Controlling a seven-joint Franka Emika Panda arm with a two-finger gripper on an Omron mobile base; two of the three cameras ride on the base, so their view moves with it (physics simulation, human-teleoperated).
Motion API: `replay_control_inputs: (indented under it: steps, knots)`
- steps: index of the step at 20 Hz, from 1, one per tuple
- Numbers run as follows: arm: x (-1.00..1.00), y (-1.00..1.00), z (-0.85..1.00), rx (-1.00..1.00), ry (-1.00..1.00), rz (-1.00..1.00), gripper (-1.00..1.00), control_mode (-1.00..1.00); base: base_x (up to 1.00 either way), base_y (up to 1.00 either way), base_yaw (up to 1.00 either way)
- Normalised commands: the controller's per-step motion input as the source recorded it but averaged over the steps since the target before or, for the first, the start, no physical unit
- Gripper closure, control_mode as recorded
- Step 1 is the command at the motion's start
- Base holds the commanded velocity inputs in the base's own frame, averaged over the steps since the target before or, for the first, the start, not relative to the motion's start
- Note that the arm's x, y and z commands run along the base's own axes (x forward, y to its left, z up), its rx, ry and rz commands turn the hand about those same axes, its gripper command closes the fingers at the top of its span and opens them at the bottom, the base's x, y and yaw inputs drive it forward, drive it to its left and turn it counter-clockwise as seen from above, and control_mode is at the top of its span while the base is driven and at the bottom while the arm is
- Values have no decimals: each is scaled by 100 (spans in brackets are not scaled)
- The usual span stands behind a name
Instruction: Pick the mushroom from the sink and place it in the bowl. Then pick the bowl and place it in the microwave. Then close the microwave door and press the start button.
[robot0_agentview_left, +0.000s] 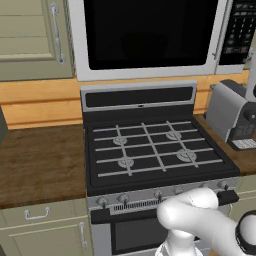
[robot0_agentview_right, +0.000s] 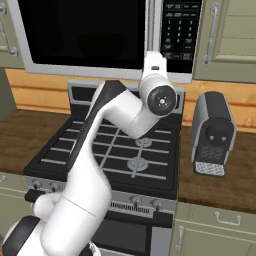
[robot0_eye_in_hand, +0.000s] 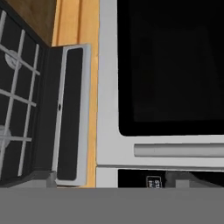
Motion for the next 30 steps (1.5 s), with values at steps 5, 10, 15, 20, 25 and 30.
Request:
replay_control_inputs:
  steps: [5, 10, 15, 20, 25, 30]
  knots:
    - [44, -13, 3, 0, 0, 0, -100, -100, 0, 0, 0]
    - [32, -13, 11, 0, -3, 0, -100, -100, 0, 0, 0]
    - [41, -3, 3, 0, 0, 0, -100, -100, 0, 0, 0]
    - [33, 0, 0, 0, 0, 0, -100, -100, 0, 0, 0]
    - [22, -8, 0, 0, 0, 0, -100, -100, 0, 0, 0]
    - [23, -9, -3, 0, 0, 0, -100, -100, 0, 0, 0]
